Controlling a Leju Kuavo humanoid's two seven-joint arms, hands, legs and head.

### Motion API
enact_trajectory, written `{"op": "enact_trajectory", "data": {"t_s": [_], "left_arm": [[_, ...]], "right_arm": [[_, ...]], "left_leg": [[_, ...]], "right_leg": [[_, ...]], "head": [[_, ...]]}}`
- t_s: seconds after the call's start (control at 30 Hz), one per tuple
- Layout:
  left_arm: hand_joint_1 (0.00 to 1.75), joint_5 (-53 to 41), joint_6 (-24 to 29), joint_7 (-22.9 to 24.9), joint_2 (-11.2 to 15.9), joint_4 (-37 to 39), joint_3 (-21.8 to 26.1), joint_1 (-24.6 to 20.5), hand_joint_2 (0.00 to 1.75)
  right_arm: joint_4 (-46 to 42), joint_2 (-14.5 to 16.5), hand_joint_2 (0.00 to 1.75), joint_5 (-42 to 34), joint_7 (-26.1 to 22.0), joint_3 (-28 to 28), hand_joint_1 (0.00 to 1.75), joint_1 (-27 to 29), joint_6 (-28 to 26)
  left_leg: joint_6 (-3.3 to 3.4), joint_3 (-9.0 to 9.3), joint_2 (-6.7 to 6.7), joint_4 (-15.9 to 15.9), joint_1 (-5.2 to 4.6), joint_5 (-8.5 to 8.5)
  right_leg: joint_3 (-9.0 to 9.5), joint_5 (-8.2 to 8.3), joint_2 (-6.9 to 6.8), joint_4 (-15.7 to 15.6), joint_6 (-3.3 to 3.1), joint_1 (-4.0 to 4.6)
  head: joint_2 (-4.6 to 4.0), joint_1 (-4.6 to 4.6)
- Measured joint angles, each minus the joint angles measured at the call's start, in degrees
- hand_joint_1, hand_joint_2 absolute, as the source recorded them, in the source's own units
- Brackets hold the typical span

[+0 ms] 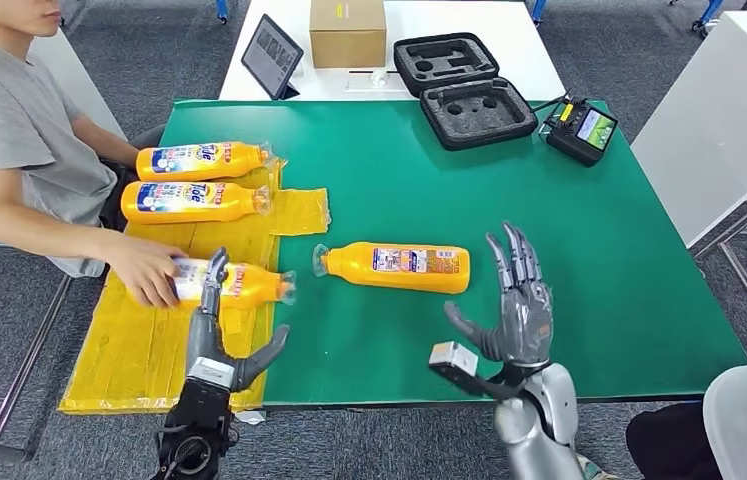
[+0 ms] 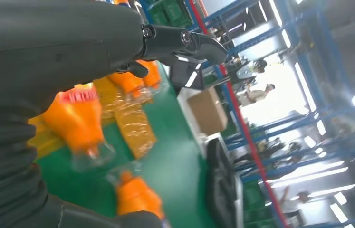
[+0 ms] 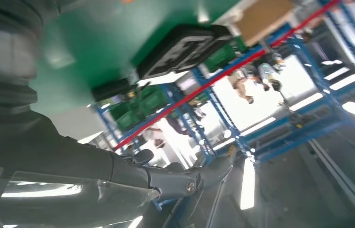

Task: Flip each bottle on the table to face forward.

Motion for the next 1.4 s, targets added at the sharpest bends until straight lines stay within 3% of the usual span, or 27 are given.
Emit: {"op": "enact_trajectory", "data": {"t_s": [0.27, 0.53, 0.7, 0.93, 1.2, 1.4], "left_arm": [[0.00, 2.16, 0.13, -0.02, -0.32, -4.27, -1.66, -0.12, 1.75], [0.00, 4.61, -1.51, -0.02, -1.60, -5.35, -3.77, -2.42, 1.75], [0.00, 5.37, -1.42, -0.02, -2.41, -5.47, -4.11, -3.92, 1.75], [0.00, 3.75, 4.27, -0.02, -2.74, -5.87, -5.46, -6.54, 1.75], [0.00, 4.23, 4.86, -0.02, -2.73, -5.87, -6.56, -8.12, 1.75], [0.00, 4.15, 4.93, -0.02, -2.75, -5.85, -7.09, -8.87, 1.75]], "right_arm": [[10.06, -1.30, 1.75, 3.75, 0.01, -4.89, 0.00, -5.65, 0.00], [20.76, -3.16, 1.75, 14.28, 0.91, -6.31, 0.00, -11.31, 0.00], [26.30, -3.32, 1.75, 16.81, 1.03, -6.50, 0.00, -14.70, 0.00], [34.12, -3.29, 1.75, 14.96, 0.57, -2.74, 0.00, -18.15, -0.02], [40.35, -3.19, 1.75, 11.15, 0.09, 3.95, 0.00, -20.67, 0.01], [42.59, -2.02, 1.75, 2.46, 0.06, 9.47, 0.00, -23.28, 3.81]], "left_leg": [[0.03, 0.00, 0.01, 0.01, -0.02, 0.03], [0.03, -0.02, 0.00, 0.01, -0.02, 0.03], [0.04, -0.02, 0.01, 0.01, -0.03, 0.05], [0.04, -0.03, 0.00, 0.01, -0.02, 0.06], [0.04, -0.05, -0.01, 0.01, -0.02, 0.06], [0.05, -0.03, 0.00, 0.02, -0.02, 0.08]], "right_leg": [[-0.02, 0.03, 0.00, 0.00, 0.04, 0.00], [-0.02, 0.03, -0.02, 0.00, 0.04, -0.01], [-0.02, 0.04, -0.02, 0.01, 0.05, -0.01], [-0.02, 0.04, -0.03, 0.01, 0.05, 0.01], [-0.02, 0.04, -0.03, 0.02, 0.05, 0.00], [-0.03, 0.04, -0.04, 0.02, 0.05, 0.00]], "head": [[0.00, -0.02], [0.00, -0.01], [0.00, -0.01], [0.00, -0.02], [0.00, 0.00], [0.00, -0.02]]}}
